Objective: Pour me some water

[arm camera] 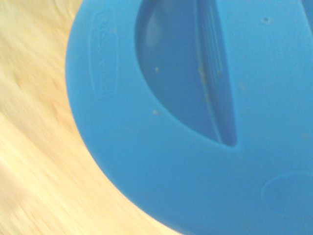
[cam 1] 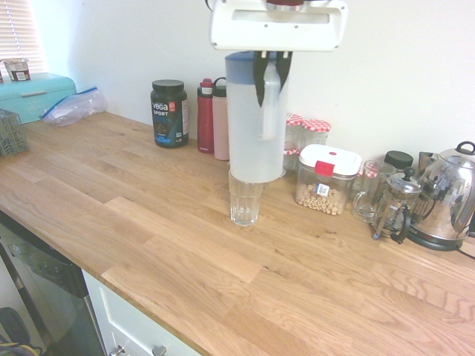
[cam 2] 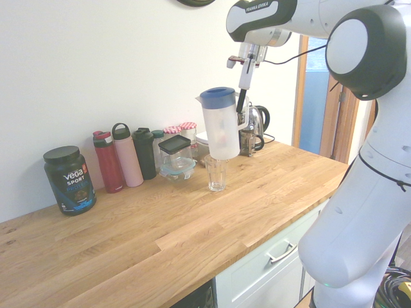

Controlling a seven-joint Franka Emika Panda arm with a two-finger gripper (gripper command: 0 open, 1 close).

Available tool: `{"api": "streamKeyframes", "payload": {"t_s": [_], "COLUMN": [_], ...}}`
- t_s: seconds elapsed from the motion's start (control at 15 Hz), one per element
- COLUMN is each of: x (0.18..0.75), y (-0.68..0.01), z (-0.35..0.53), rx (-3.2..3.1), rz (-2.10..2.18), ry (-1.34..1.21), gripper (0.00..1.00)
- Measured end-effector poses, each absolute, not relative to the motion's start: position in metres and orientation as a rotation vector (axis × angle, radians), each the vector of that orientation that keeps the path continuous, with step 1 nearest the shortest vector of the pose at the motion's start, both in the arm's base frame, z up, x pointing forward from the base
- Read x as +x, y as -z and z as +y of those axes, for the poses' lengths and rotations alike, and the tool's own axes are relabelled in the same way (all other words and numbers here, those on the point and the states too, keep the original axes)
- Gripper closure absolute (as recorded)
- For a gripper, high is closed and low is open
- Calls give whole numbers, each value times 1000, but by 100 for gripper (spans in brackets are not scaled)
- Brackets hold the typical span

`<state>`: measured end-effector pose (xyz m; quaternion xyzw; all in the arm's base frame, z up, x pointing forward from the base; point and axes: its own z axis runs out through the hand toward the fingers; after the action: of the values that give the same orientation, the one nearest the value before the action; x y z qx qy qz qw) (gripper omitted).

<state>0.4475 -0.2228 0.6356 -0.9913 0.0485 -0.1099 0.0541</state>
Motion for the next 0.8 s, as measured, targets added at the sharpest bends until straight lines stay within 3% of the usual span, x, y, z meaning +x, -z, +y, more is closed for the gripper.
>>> {"api": "streamKeyframes", "payload": {"t_s": [0.33, 0.8], "x": [440, 443], "y": [-619, -614], "z": [-287, -296], "rx": [-3051, -3153], "rz": [149, 77], "ry": [282, 195], "gripper": [100, 100]}}
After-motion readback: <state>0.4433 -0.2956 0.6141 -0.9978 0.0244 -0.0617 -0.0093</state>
